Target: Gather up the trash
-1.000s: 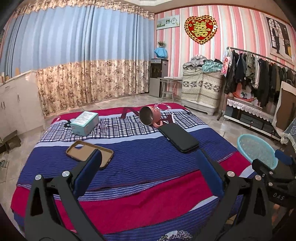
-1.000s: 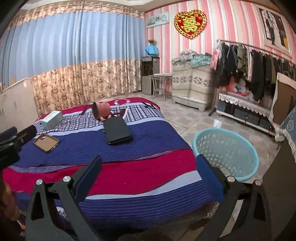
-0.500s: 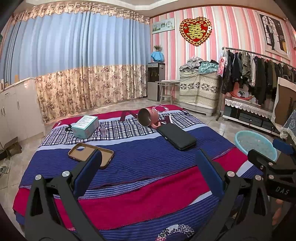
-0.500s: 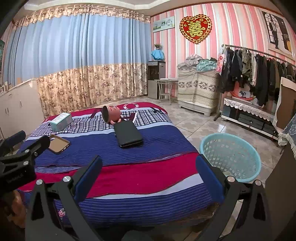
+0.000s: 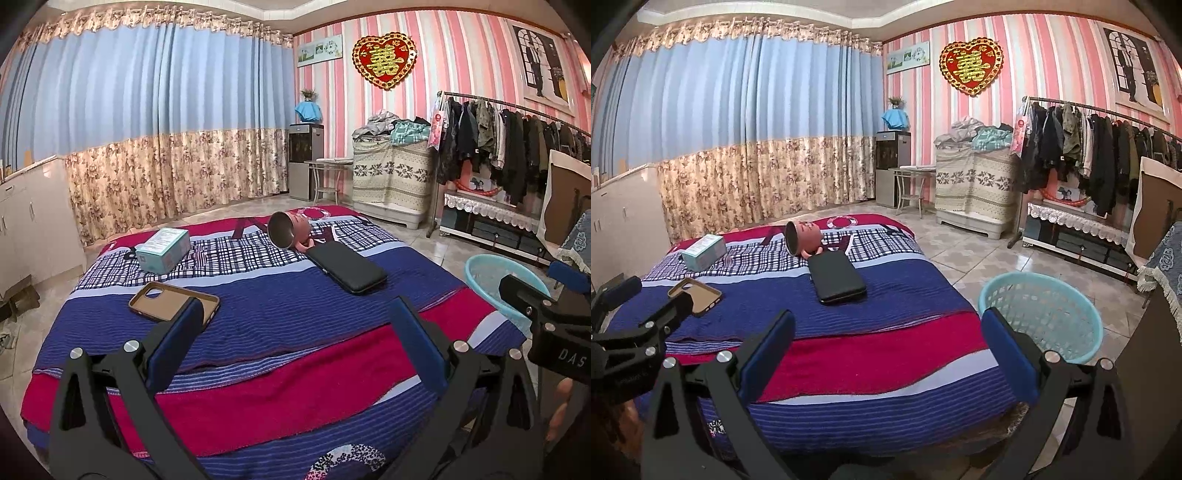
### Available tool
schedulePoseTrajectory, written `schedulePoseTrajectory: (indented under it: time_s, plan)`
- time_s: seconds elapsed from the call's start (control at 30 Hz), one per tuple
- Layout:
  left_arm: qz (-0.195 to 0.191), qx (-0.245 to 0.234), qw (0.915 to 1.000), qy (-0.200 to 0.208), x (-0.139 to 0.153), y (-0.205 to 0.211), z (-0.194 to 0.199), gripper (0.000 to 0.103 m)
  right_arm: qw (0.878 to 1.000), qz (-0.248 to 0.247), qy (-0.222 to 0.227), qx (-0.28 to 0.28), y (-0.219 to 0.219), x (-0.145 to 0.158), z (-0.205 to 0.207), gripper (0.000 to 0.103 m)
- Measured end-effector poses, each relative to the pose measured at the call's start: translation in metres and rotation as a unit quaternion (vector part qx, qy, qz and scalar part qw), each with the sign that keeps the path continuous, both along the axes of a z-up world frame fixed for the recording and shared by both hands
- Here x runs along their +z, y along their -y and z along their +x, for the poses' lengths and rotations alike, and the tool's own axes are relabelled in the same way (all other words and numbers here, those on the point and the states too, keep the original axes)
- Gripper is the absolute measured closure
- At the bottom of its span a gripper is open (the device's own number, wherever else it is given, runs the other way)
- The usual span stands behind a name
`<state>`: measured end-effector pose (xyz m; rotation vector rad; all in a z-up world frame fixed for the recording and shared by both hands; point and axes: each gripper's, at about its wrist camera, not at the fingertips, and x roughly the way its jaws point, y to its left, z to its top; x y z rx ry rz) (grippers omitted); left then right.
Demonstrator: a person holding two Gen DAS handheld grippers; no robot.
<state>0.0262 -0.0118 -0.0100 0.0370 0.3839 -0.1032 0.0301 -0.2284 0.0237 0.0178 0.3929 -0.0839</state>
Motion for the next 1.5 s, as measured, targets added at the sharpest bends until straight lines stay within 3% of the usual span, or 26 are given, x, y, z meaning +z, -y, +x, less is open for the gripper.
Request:
schedulePoseTrajectory:
  time_s: [1.5]
  plan:
    - [0.0, -0.008, 0.9999, 0.008, 0.004, -0.0036, -0.0067, 0.005, 1.0, -0.004, 0.004, -0.006, 0.0037, -0.0017, 0.0007, 0.005]
